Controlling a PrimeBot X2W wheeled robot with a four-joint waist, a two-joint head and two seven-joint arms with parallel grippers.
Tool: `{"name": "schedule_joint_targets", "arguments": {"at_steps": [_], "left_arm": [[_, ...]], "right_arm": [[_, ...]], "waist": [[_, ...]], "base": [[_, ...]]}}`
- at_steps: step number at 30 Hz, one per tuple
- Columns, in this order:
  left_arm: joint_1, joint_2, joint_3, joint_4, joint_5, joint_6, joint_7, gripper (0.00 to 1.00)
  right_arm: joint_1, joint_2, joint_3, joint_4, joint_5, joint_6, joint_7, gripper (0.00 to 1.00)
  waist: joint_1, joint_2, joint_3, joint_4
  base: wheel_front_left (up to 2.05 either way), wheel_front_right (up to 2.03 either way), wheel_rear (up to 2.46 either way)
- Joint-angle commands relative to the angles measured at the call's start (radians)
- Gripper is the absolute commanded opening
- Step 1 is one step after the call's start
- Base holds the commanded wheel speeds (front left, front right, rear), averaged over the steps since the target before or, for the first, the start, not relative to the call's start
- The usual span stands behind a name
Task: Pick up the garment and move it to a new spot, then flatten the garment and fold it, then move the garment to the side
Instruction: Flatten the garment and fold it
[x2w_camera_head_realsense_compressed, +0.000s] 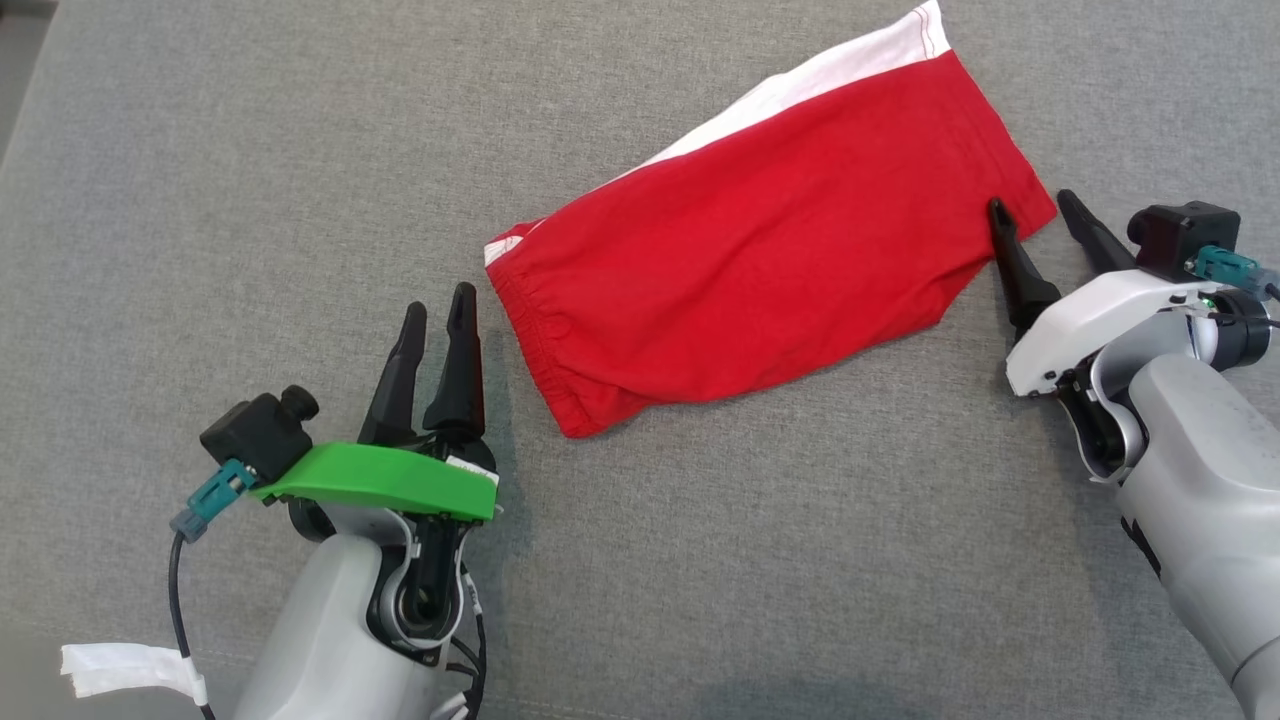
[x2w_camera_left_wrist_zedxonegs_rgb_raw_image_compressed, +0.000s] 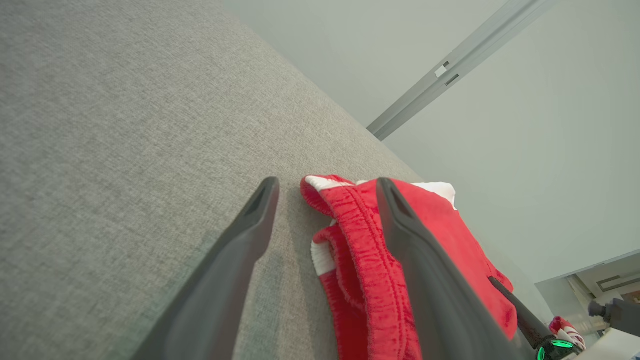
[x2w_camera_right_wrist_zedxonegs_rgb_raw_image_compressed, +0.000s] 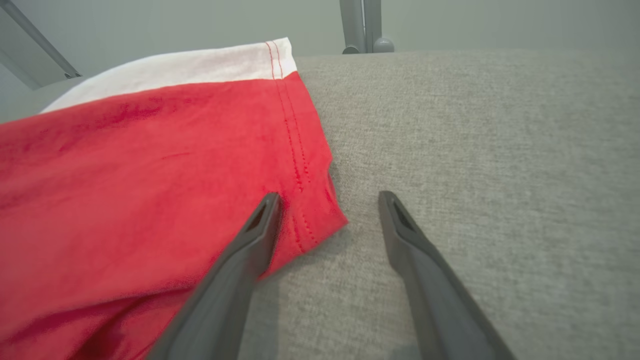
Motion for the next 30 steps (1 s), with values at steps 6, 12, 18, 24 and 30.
{"name": "schedule_joint_targets", "arguments": {"at_steps": [6, 12, 18, 24, 30], "left_arm": [[0.015, 0.003, -0.004, 0.003, 0.016, 0.002, 0.000, 1.00], [0.042, 0.002, 0.004, 0.013, 0.044, 0.002, 0.000, 1.00], [0.091, 0.008, 0.001, 0.030, 0.066, 0.002, 0.000, 1.00], [0.144, 0.027, -0.024, 0.042, 0.070, 0.002, 0.000, 1.00], [0.186, 0.046, -0.037, 0.050, 0.056, 0.002, 0.000, 1.00]], "right_arm": [[0.007, 0.047, 0.056, 0.085, 0.003, -0.001, 0.025, 0.00], [0.019, 0.053, 0.011, 0.121, 0.016, -0.002, -0.005, 0.00], [0.118, 0.093, -0.124, 0.044, 0.041, -0.002, -0.008, 0.00], [0.281, 0.145, -0.224, -0.041, 0.035, -0.002, -0.009, 0.00], [0.404, 0.172, -0.295, -0.105, 0.027, -0.002, -0.009, 0.00]], "waist": [[0.0000, 0.0068, -0.014, 0.010], [0.0000, 0.0068, -0.061, -0.011], [0.0000, 0.0068, -0.147, -0.073], [0.0000, 0.0068, -0.232, -0.139], [0.0000, 0.0068, -0.284, -0.179]], "base": [[0.00, 0.00, 0.00], [0.00, 0.00, 0.00], [0.00, 0.00, 0.00], [0.00, 0.00, 0.00], [0.00, 0.00, 0.00]]}}
